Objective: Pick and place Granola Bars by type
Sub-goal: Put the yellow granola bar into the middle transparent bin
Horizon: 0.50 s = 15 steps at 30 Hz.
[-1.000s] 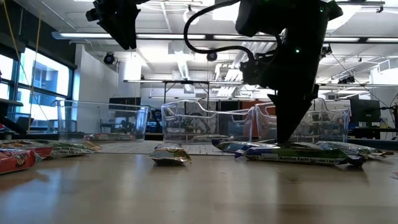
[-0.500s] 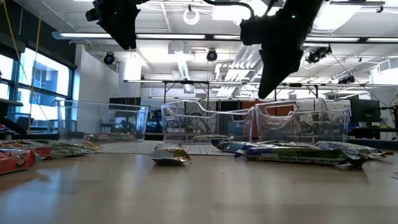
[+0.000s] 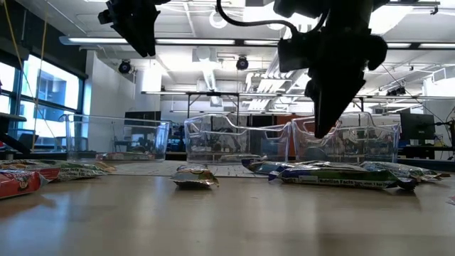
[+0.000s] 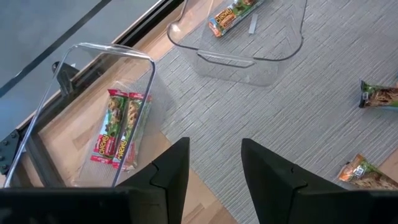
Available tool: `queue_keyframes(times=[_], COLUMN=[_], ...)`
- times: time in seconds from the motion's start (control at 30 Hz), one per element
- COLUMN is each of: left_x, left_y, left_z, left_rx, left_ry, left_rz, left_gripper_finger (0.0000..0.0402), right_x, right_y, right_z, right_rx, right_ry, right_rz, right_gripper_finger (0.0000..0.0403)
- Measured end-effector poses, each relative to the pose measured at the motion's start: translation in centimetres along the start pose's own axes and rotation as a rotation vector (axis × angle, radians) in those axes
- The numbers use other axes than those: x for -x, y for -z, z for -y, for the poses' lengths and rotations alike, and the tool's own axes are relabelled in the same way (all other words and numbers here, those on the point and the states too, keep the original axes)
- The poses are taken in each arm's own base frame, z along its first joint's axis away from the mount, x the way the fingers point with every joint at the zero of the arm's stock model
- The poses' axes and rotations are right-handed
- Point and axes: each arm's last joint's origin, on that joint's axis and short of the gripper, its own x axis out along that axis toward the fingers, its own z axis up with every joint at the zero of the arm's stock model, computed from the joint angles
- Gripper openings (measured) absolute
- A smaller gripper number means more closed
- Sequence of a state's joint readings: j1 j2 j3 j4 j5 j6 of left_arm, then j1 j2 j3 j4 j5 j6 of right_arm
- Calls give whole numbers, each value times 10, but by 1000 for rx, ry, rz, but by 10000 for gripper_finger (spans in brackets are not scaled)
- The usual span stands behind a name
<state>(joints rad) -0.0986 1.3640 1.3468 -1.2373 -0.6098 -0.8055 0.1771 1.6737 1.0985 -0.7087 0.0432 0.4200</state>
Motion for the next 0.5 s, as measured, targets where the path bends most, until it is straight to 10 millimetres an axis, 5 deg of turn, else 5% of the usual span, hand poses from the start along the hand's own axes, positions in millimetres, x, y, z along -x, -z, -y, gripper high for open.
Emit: queue_keyframes(times=[0.5], left_x=[0], left_y=[0], left_z=[0], left_rx=[-2], left_ry=[-3], left_rz=[1], left_gripper_finger=[140], right_x=[-40], right_y=[16], right_z=[-26], right_rx=[-64], right_ry=[139], right_rz=[-72], right_gripper_finger=[185])
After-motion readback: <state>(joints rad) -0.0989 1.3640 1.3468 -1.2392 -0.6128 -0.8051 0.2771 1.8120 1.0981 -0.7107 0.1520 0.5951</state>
